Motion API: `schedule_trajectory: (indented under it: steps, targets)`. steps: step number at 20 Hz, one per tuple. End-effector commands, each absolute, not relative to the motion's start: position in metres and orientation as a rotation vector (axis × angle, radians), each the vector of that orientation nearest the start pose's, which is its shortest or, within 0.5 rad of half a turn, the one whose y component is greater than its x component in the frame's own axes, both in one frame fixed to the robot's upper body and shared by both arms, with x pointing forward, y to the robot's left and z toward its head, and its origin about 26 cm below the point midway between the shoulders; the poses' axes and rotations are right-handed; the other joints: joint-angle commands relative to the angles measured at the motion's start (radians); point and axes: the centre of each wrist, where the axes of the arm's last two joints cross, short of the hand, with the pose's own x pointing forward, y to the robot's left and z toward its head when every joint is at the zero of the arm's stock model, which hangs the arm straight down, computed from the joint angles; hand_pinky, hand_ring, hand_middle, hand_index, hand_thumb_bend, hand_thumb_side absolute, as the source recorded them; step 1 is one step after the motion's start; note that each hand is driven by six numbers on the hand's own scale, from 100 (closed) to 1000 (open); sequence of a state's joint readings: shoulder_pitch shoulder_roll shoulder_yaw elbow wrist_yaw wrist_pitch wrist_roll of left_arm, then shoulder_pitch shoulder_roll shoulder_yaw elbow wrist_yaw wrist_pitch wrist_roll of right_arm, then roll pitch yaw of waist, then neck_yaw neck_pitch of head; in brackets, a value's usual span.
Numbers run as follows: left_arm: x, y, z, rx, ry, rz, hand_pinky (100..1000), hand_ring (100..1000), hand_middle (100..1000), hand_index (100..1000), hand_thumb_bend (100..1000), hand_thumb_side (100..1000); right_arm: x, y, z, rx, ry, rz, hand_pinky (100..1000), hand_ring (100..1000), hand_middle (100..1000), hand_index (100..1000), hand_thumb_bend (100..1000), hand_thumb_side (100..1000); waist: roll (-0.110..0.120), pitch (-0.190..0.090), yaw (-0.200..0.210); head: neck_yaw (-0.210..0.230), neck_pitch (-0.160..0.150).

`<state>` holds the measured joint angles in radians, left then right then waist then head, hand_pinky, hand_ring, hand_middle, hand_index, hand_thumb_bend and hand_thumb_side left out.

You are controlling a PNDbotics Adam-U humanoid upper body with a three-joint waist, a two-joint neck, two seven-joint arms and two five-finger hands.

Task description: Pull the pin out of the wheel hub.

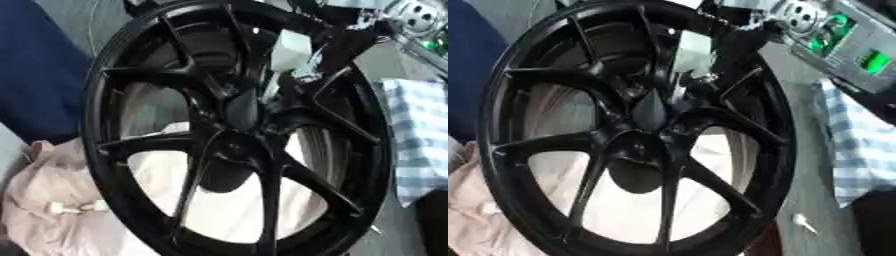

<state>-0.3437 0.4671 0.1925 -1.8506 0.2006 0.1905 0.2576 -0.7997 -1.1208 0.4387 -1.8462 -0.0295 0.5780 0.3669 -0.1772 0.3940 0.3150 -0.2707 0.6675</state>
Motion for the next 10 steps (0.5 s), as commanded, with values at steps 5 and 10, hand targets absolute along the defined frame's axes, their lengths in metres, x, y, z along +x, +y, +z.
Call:
schedule_trajectory:
  steps: [5, 10]
  targets:
    - [0.3134, 0.3427, 0.2272, 0.437, -2.078, 0.074, 727, 584, 463, 660, 125, 762, 0.3152, -0.2752, 0.3475, -0.701, -1.445, 1.208, 745, 648, 479, 645, 581, 212, 0.016, -0.029, -0.006, 0.000, -0.001]
    - [0.3131, 0.3431, 0.2258, 0.438, -2.073, 0.073, 727, 584, 464, 660, 125, 762, 0.3130, -0.2727, 0.3508, -0.682, -1.447, 1.201, 737, 621, 445, 620, 543, 201, 0.018, -0.036, -0.012, 0.001, -0.001]
